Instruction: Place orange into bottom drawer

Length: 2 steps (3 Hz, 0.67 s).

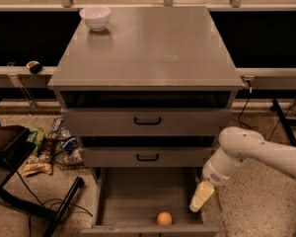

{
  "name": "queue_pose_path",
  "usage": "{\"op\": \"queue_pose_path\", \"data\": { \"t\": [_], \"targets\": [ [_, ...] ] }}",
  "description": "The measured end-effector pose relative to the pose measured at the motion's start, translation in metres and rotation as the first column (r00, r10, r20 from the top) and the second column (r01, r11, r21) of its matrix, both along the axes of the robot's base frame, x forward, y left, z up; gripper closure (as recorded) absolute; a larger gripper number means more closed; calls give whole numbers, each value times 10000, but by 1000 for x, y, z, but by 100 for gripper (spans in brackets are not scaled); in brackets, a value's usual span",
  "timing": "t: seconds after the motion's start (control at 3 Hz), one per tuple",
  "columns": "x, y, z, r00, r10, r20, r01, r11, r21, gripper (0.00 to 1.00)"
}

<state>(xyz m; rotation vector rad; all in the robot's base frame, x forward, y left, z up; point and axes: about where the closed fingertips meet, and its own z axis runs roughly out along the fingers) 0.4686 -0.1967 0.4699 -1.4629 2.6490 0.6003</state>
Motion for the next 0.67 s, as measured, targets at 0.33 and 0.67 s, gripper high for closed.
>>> {"op": "queue_pose_path", "data": {
  "t": [0.33, 0.67],
  "targets": [
    [1, -22, 56, 9990, -224, 380, 259, 9952, -949, 0],
    [0, -37, 88, 9917, -580, 1147, 705, 9916, -1082, 0]
  ]
}}
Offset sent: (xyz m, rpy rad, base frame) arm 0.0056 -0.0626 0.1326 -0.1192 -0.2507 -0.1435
